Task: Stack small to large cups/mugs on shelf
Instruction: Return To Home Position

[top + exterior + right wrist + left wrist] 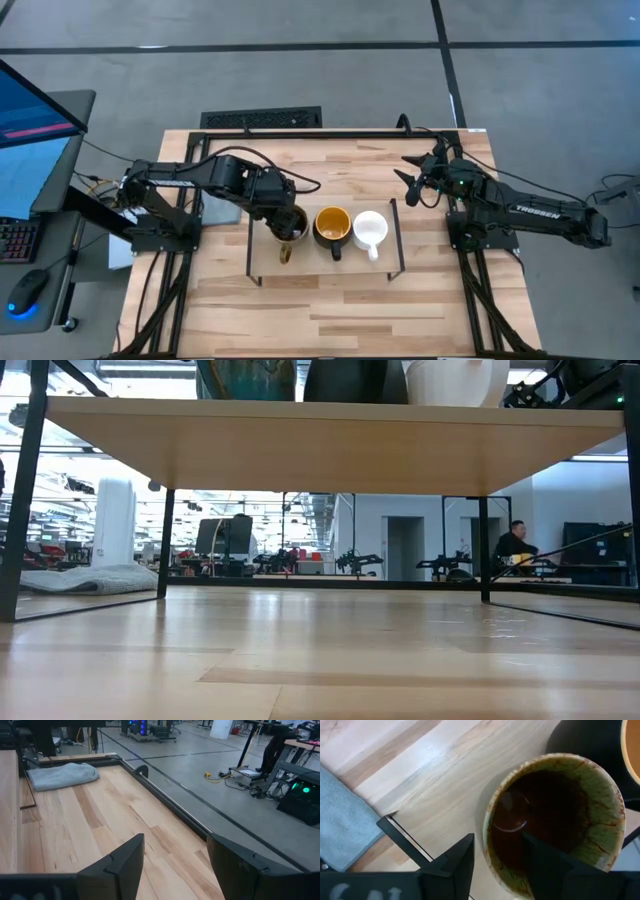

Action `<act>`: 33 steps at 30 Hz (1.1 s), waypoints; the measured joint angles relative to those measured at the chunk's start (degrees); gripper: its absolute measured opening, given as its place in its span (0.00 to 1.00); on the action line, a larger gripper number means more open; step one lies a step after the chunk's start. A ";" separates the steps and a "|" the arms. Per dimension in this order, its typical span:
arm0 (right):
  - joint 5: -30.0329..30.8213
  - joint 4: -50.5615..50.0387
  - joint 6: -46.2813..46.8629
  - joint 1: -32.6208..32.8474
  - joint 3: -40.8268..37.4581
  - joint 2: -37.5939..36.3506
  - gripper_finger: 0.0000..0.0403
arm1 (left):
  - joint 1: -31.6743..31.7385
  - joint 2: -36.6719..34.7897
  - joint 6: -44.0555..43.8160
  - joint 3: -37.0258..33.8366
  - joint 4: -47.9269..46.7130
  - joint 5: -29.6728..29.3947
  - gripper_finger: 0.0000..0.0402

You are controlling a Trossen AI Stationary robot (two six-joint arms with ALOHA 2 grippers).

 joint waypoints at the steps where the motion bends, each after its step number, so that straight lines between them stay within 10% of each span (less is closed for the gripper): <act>1: 0.00 0.02 0.00 0.00 0.00 -0.01 0.59 | 0.00 0.00 0.49 0.00 0.00 0.01 0.36; 24: -0.16 0.02 0.28 0.00 0.00 0.00 0.59 | 0.44 -1.12 9.28 10.86 -4.07 -8.07 0.36; 33: -0.17 3.32 3.58 0.00 0.02 0.02 0.59 | 0.28 -5.70 22.28 15.44 -3.99 -35.63 0.36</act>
